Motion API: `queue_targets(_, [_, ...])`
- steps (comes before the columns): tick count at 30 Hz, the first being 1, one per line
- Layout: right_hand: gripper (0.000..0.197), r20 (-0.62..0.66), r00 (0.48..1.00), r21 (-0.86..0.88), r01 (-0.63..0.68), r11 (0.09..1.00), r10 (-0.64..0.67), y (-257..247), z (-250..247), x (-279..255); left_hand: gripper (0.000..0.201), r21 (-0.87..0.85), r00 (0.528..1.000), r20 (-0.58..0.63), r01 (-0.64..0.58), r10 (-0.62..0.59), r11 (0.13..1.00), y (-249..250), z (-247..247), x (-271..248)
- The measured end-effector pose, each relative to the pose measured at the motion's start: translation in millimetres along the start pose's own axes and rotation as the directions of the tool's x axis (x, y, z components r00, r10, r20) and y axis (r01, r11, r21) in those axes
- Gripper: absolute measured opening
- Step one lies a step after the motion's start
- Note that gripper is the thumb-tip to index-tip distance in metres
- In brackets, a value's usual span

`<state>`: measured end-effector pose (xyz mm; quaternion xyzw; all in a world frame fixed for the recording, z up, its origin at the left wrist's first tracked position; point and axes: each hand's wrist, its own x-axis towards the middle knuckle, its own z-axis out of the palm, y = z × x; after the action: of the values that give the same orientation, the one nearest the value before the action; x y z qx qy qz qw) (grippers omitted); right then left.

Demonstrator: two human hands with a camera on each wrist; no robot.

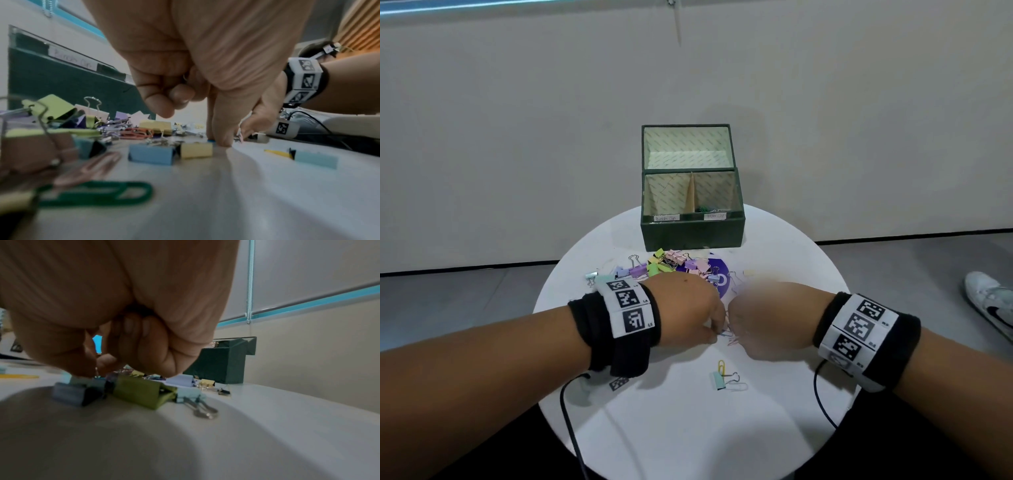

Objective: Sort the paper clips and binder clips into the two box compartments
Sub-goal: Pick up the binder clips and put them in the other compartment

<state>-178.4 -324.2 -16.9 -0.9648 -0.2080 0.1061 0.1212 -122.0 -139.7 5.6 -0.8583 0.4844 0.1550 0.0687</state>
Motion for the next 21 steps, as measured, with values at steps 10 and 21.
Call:
queue_targets(10, [0.014,-0.219,0.971,0.185,-0.052,0.981,0.093,15,-50,21,0.014,0.085,0.997,-0.024,0.070,-0.069,0.994,5,-4,-9])
queue_targets(21, [0.026,-0.280,0.923,0.065,-0.257,0.964,0.265,37,-120,136,0.020,0.098,0.999,0.005,-0.052,0.052,0.994,10,-1,-8])
